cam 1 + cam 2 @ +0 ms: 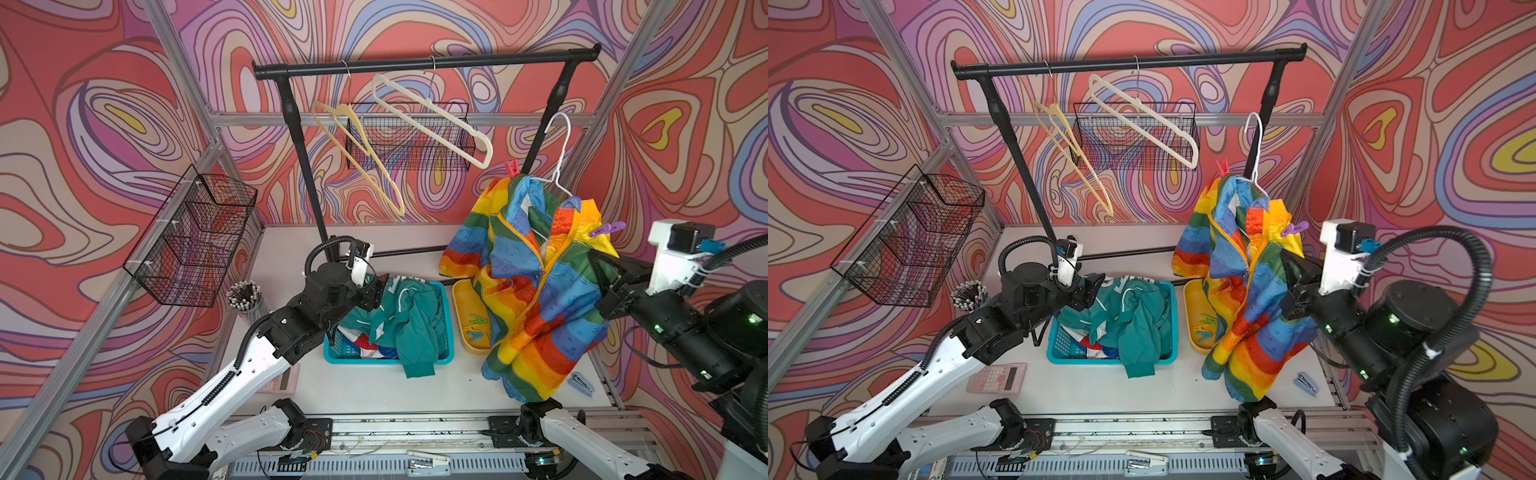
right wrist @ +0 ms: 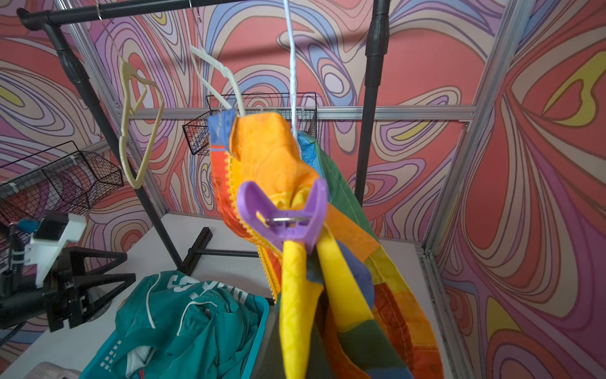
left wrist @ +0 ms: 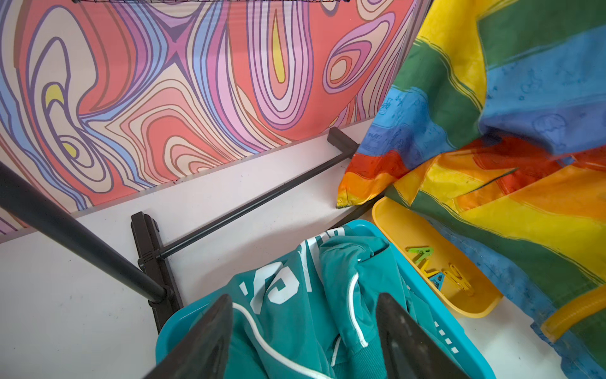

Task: Remove the clothespins securing jackets to the hanger
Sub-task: Pick up the hanger from the clothesline.

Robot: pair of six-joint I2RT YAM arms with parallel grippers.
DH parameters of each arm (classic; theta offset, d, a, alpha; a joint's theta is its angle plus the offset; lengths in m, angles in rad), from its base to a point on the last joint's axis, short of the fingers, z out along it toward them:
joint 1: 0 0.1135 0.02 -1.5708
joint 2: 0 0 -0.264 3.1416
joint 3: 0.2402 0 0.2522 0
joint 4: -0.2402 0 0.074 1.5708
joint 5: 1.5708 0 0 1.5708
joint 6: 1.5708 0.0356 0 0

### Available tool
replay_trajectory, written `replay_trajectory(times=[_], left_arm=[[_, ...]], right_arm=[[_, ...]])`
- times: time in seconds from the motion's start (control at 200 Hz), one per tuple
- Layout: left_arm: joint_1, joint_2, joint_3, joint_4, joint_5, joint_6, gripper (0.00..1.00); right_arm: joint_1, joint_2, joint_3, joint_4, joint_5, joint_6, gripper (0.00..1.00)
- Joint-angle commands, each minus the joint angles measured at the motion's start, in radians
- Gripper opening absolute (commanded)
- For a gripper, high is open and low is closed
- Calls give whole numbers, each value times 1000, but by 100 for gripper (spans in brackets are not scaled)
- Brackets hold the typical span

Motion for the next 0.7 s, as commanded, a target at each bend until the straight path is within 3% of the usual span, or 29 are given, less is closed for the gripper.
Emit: replay_trajectory(times=[0.0, 0.225, 0.406, 0.691], left_arm=[[10, -3, 33, -32, 25, -15, 72], [20, 1, 79, -51, 66, -43, 73], [20, 27, 177, -92, 105, -57, 75], [20, 49, 284, -132, 167, -128, 76]], right_arm=[[-6, -28, 65, -29, -112, 0, 0], [-51, -42, 124, -84, -302, -36, 0], [-71, -92, 57, -46, -289, -55, 0], [-87, -142, -34, 82, -445, -86, 0]])
